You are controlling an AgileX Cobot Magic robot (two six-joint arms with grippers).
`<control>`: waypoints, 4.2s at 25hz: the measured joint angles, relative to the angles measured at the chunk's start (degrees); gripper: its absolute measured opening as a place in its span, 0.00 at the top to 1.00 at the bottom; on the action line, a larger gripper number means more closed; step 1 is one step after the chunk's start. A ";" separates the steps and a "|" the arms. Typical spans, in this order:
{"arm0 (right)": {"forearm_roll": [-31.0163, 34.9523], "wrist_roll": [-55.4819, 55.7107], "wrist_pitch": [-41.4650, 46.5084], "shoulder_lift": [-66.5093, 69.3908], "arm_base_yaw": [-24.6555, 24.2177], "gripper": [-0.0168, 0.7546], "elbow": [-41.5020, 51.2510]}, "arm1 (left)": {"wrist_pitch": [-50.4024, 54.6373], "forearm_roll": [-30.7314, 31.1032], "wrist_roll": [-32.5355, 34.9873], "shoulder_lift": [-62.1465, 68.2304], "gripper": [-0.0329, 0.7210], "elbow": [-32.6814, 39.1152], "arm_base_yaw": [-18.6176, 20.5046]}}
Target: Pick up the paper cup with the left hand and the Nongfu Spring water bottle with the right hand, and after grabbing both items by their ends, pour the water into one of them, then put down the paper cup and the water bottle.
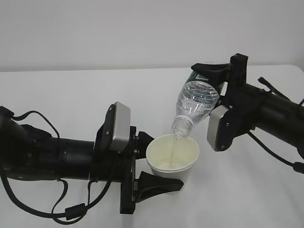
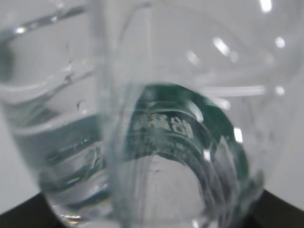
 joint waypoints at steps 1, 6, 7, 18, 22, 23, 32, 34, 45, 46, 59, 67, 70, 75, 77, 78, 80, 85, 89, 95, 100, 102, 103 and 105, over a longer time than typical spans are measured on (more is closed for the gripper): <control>0.00 0.00 0.00 0.00 0.00 0.40 0.00 | 0.00 0.00 0.00 0.00 0.32 0.00 0.00; 0.00 0.00 0.00 0.00 0.00 0.40 0.00 | 0.00 0.00 0.00 0.00 0.32 0.00 0.00; 0.00 0.00 0.00 0.00 0.00 0.40 0.00 | 0.00 0.00 0.00 0.00 0.32 0.00 0.00; 0.00 -0.69 0.00 0.00 0.00 0.40 0.00 | 0.00 -0.55 0.00 0.00 0.32 0.00 0.00; 0.00 -0.69 0.00 0.00 0.00 0.40 0.00 | 0.00 -0.55 0.00 0.00 0.32 0.00 0.00; 0.00 -0.69 0.00 0.00 0.00 0.40 0.00 | 0.00 -0.55 0.00 0.00 0.32 0.00 0.00; 0.00 -0.69 -0.04 0.00 0.00 0.40 0.00 | 0.00 -0.55 0.00 0.00 0.32 0.00 0.00; 0.00 -0.69 -0.04 0.00 0.00 0.40 0.00 | 0.00 -0.55 0.00 0.00 0.32 0.00 0.00; 0.00 -0.72 -0.04 0.00 0.00 0.40 0.00 | 0.45 -0.55 0.00 0.00 0.32 0.00 0.00; 0.00 -0.72 -0.04 0.00 0.00 0.40 0.00 | 0.45 -0.64 0.00 0.00 0.32 0.12 0.00; 0.00 -0.98 -0.04 0.00 0.00 0.40 0.00 | 0.45 -0.64 0.00 0.00 0.32 0.12 0.00; 0.00 -2.66 -0.13 0.00 0.00 0.40 0.00 | 0.57 -0.64 0.00 0.00 0.32 0.12 0.00; 0.00 -2.79 -0.13 0.00 0.00 0.40 -0.03 | 0.57 -0.64 0.00 0.00 0.32 0.12 0.00; 0.00 -2.79 -0.13 0.00 0.00 0.40 -0.03 | 0.57 -0.64 0.00 0.00 0.32 0.12 0.00; 0.00 -2.87 -0.13 0.00 0.00 0.40 -0.03 | 0.57 -0.64 0.00 0.00 0.32 0.12 0.00; 0.00 -2.87 -0.13 0.00 0.00 0.40 -0.03 | 0.57 -0.64 0.00 0.00 0.32 0.12 0.00; 0.00 -2.87 -0.13 0.00 0.00 0.40 -0.03 | 0.57 -0.64 0.00 0.00 0.32 0.12 0.00; 0.00 -2.87 -0.26 0.00 0.00 0.40 -0.12 | 0.58 -0.76 0.00 0.00 0.32 0.12 0.00; 0.00 -2.87 -0.39 0.00 0.00 0.40 -0.12 | 0.68 -0.76 0.00 0.00 0.32 0.12 0.00; 0.00 -3.01 -0.39 0.00 0.00 0.40 -0.12 | 0.68 -0.76 0.00 0.00 0.32 0.12 0.00; 0.00 -3.01 -0.39 0.00 0.00 0.40 -0.12 | 0.78 -0.76 0.00 0.00 0.32 0.12 0.00; 0.00 -3.01 -0.39 0.00 0.00 0.40 -0.12 | 0.78 -0.76 0.00 0.00 0.32 0.12 0.00; 0.00 -3.03 -0.39 0.00 0.00 0.40 -0.12 | 0.78 -0.76 0.00 0.00 0.32 0.12 0.00; 0.00 -3.03 -0.39 0.00 0.00 0.40 -0.12 | 0.78 -0.76 0.00 0.00 0.32 0.12 0.00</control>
